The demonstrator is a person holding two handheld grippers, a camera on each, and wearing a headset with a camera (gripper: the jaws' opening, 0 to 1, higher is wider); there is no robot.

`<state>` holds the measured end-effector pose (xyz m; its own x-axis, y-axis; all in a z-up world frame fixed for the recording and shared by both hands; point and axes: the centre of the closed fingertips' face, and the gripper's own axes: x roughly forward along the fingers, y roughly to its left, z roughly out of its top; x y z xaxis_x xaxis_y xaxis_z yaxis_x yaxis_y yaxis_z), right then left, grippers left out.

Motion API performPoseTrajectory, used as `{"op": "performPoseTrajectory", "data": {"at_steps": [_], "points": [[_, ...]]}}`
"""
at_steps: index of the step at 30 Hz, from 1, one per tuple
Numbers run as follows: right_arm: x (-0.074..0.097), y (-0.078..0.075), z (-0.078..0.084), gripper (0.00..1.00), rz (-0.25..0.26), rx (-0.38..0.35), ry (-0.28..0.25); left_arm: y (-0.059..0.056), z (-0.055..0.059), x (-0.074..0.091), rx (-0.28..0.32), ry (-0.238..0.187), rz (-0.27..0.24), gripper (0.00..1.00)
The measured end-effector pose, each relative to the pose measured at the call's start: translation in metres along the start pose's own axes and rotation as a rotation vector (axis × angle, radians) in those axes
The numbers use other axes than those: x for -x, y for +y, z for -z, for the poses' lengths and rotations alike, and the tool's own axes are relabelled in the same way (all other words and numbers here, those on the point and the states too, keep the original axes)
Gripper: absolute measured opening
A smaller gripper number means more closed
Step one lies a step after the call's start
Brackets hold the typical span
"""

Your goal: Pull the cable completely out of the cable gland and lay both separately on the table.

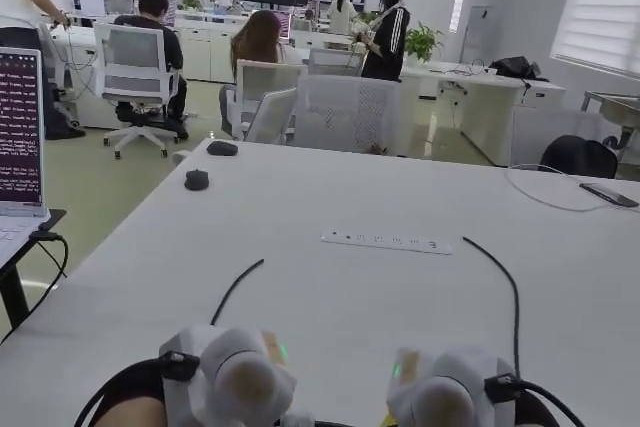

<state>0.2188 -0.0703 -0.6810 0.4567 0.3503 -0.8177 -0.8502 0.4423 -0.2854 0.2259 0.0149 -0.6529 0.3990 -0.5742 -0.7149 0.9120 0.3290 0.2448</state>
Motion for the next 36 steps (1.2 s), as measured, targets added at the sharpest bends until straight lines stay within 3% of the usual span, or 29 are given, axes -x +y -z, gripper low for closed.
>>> {"op": "performPoseTrajectory", "data": {"at_steps": [12,17,18,19,21,25,30,33,36], "points": [[0.006,-0.019,0.040,0.05,0.082,-0.090,0.156,0.000,-0.001,0.000,-0.004,-0.002,-0.003,0.14],[0.007,-0.016,0.046,0.07,0.066,-0.115,0.194,0.002,0.000,0.001,-0.013,0.005,-0.013,0.14],[0.005,-0.012,0.043,0.09,0.049,-0.112,0.181,0.002,0.000,0.002,-0.014,0.006,-0.015,0.14],[0.002,-0.004,0.033,0.15,0.011,-0.112,0.132,0.002,-0.001,0.002,-0.012,0.002,-0.016,0.14],[0.001,0.002,0.007,0.23,-0.016,-0.092,0.020,0.001,-0.003,0.002,-0.016,-0.006,-0.013,0.14],[0.007,0.015,-0.034,0.21,-0.072,-0.025,-0.154,-0.002,-0.007,0.002,-0.075,-0.011,-0.016,0.15],[0.015,0.024,-0.055,0.13,-0.097,0.019,-0.248,-0.006,-0.012,0.001,-0.127,-0.022,-0.013,0.15],[0.016,0.024,-0.057,0.04,-0.093,0.034,-0.258,-0.007,-0.013,0.001,-0.146,-0.019,-0.014,0.15],[0.014,0.024,-0.055,0.04,-0.097,0.022,-0.255,-0.005,-0.012,0.001,-0.141,-0.017,-0.016,0.15]]}}
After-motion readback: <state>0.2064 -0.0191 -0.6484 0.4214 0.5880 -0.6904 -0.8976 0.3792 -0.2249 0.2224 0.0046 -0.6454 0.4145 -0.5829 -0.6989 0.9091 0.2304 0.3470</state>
